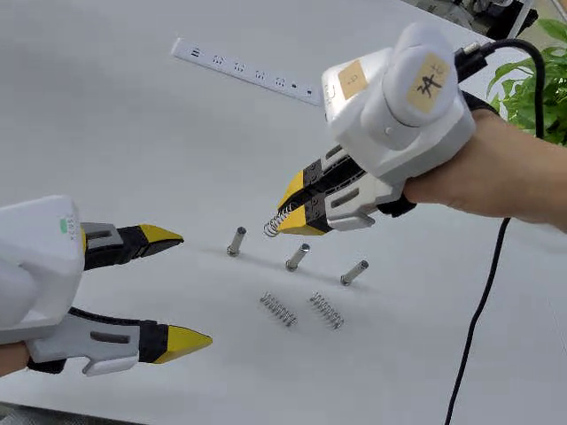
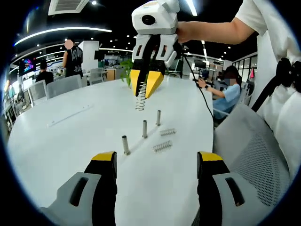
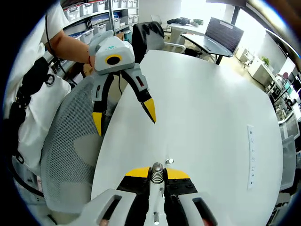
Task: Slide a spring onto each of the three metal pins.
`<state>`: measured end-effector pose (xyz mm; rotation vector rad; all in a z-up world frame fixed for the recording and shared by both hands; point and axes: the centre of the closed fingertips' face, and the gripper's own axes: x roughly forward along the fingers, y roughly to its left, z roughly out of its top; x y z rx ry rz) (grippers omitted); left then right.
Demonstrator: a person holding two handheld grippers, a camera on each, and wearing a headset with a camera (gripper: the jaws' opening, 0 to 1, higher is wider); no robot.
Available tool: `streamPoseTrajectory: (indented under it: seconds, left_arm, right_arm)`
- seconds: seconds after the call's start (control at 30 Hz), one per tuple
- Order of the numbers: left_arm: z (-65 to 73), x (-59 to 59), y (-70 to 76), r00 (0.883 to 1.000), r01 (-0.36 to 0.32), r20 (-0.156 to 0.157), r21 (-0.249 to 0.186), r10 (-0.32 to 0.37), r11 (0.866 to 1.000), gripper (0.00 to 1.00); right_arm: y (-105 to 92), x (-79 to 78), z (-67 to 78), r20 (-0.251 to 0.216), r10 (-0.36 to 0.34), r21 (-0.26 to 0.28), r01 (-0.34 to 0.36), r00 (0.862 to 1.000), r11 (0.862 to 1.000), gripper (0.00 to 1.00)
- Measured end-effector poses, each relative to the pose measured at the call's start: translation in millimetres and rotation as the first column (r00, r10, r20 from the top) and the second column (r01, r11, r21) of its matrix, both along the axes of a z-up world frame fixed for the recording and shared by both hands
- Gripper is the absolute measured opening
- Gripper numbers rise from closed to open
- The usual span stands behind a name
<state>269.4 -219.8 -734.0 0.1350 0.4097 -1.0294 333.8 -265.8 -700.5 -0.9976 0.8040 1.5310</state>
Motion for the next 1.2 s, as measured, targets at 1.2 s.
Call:
streamPoseTrajectory:
  seconds: [1.2]
  left_arm:
    - [-10.4, 11.0, 5.1, 0.999, -0.037, -0.014, -0.083, 0.036, 0.996, 0.90]
  right_arm:
    - [14.3, 31.1, -58.3, -0.018, 0.041, -0.122, -0.043, 0.999, 0.992, 0.06]
